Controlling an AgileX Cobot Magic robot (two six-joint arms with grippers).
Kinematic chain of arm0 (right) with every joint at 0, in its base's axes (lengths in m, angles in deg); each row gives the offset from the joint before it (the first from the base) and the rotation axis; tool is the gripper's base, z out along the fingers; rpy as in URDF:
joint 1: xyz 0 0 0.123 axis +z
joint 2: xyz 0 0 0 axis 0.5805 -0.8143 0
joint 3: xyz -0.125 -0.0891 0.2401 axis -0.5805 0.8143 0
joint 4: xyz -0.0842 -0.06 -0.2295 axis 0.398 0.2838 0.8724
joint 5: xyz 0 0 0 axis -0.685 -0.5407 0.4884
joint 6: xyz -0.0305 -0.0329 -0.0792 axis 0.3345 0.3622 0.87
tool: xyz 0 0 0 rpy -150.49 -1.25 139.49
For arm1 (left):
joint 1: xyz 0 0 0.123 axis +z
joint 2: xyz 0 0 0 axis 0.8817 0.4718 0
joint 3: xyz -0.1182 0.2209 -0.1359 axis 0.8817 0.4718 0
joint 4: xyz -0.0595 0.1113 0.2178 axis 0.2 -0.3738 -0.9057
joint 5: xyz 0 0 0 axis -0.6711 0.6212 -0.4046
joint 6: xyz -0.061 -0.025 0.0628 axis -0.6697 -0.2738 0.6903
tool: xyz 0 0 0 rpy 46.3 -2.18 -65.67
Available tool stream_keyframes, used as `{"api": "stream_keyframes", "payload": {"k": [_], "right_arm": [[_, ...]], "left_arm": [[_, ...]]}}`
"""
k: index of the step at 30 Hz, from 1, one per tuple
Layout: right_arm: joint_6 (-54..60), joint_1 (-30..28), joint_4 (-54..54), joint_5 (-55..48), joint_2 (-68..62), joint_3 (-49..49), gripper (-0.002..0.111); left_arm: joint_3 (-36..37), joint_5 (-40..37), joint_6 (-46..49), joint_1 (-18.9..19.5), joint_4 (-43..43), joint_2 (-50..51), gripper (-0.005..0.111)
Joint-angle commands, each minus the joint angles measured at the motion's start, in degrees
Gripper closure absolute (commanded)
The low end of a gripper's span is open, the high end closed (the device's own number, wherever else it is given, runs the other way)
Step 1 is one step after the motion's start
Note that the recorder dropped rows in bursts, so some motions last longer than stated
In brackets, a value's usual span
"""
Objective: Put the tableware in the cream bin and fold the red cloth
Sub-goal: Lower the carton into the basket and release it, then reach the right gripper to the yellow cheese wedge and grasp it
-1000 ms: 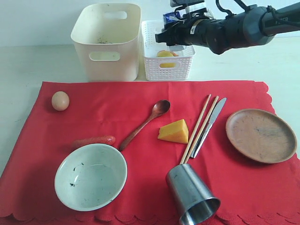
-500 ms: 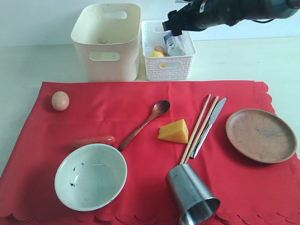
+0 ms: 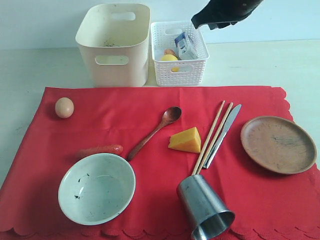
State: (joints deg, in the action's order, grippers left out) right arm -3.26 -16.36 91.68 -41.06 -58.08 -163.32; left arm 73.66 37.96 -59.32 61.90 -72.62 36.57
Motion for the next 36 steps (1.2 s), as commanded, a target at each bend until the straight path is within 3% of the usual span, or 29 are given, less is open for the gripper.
{"api": "stream_keyframes", "payload": {"k": [1,3,9,18,21,27,30,36], "right_arm": [[5.53,0.13,-6.81,-2.54,4.51,2.95,0.101],[7.30,0.13,-8.98,-2.13,6.66,5.73,0.108],[14.15,0.13,-11.26,-5.03,12.34,13.97,0.108],[38.44,0.13,-31.60,-16.86,13.73,21.34,0.107],[39.82,0.88,-31.98,-16.99,13.73,22.44,0.098],[40.85,6.21,-28.28,-13.67,13.61,24.75,0.056],[41.88,8.69,-26.70,-11.72,13.01,25.37,0.041],[41.65,9.84,-23.05,-10.05,8.65,25.37,0.032]], "left_arm": [[0.17,0.23,-0.37,0.10,0.00,-0.31,0.104],[0.17,0.23,-0.37,0.10,0.00,-0.31,0.104],[0.17,0.23,-0.37,0.10,0.00,-0.31,0.104],[0.17,0.23,-0.37,0.10,0.00,-0.31,0.104],[0.17,0.23,-0.37,0.10,0.00,-0.31,0.104],[0.17,0.23,-0.37,0.10,0.00,-0.31,0.104],[0.17,0.23,-0.37,0.10,0.00,-0.31,0.104],[0.17,0.23,-0.37,0.10,0.00,-0.31,0.104]]}}
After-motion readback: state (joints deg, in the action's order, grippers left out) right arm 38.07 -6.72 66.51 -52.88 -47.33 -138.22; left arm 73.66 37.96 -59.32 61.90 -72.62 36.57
